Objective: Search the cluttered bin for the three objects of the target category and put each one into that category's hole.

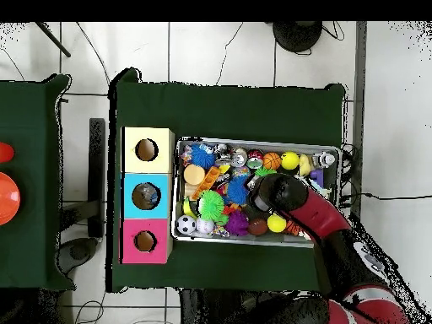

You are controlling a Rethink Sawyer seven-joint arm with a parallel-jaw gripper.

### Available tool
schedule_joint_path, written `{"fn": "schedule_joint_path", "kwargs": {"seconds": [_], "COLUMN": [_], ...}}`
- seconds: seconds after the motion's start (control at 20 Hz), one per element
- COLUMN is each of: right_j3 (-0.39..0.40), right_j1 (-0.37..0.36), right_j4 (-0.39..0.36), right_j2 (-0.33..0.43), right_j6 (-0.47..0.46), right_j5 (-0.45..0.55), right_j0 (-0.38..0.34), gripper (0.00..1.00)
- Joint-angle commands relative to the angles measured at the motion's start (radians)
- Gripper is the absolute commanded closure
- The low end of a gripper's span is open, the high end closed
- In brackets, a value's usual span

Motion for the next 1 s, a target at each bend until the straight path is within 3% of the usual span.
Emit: {"fn": "schedule_joint_path", "kwargs": {"seconds": [0.05, 0.35, 0.7, 1.0], "right_j3": [0.003, -0.076, -0.156, -0.215], "right_j1": [0.001, -0.136, -0.155, -0.124], "right_j4": [0.017, -0.058, -0.202, -0.259], "right_j2": [0.102, 0.044, 0.024, 0.065], "right_j6": [0.032, -0.067, -0.159, -0.175], "right_j5": [0.28, 0.594, 0.688, 0.711], "right_j0": [-0.029, -0.111, -0.154, -0.2], "gripper": [1.0, 1.0, 1.0, 1.0]}}
